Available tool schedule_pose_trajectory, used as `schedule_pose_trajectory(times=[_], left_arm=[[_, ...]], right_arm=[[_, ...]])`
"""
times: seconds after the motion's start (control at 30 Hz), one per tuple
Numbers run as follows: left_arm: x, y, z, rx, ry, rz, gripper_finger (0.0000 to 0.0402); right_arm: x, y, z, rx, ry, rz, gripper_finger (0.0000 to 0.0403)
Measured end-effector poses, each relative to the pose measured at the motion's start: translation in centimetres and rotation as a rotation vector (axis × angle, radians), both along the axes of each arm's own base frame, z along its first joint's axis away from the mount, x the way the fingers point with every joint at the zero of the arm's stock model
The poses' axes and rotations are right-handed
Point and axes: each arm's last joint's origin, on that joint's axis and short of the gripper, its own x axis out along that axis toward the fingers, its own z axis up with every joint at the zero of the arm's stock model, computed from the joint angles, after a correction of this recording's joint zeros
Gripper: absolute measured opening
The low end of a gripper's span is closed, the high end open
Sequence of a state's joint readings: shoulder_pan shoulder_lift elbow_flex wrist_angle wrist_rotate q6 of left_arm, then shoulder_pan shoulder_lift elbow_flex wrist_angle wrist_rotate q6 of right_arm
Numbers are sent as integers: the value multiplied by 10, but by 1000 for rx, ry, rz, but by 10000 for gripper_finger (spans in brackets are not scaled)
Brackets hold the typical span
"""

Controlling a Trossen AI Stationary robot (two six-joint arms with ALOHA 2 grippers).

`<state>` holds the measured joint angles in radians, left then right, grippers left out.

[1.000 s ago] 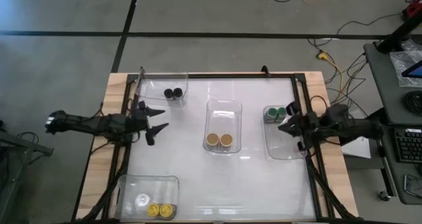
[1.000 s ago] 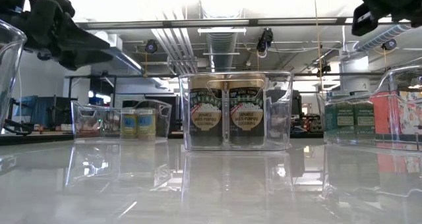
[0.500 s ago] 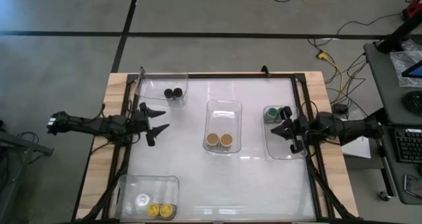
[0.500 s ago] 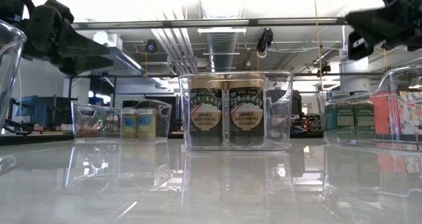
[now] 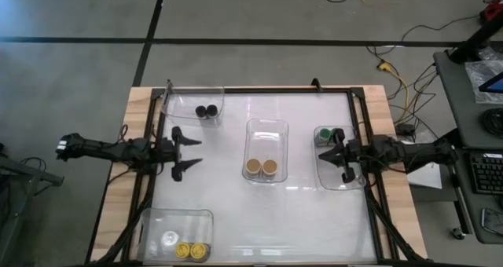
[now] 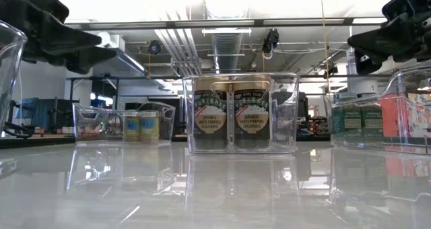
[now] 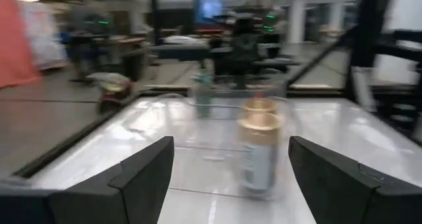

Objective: Sort spices by type
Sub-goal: Return to Home Position

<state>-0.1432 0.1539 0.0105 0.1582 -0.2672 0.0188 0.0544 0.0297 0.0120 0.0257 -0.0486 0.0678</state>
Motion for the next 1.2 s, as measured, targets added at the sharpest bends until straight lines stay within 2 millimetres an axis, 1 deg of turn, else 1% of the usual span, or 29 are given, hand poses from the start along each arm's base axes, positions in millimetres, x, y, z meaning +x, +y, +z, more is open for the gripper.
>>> schedule_pose_trajectory(times=[0.13, 0.23, 0.37, 0.5, 0.83, 0.93, 1.1, 1.2], left_arm=[[0, -3, 0, 0, -2, -117, 283], [0, -5, 0, 0, -1, -174, 283], [0, -5, -1, 27, 5, -171, 283], [0, -2, -2, 35, 22, -118, 283], [-1, 2, -2, 49, 17, -53, 283], [-1, 2, -4, 52, 37, -59, 283], [-1, 0, -8, 51, 77, -148, 283], [-1, -1, -10, 53, 103, -153, 283]], right_arm=[[1, 0, -1, 0, 14, 0, 13], [1, 0, -2, 0, 19, 1, 13], [1, 0, -2, -1, 20, 2, 13], [1, 0, -2, 0, 20, 2, 13], [1, 0, -2, 0, 20, 2, 13], [1, 0, -2, 0, 20, 2, 13], [1, 0, -2, 0, 20, 2, 13], [1, 0, -2, 1, 20, 2, 13]])
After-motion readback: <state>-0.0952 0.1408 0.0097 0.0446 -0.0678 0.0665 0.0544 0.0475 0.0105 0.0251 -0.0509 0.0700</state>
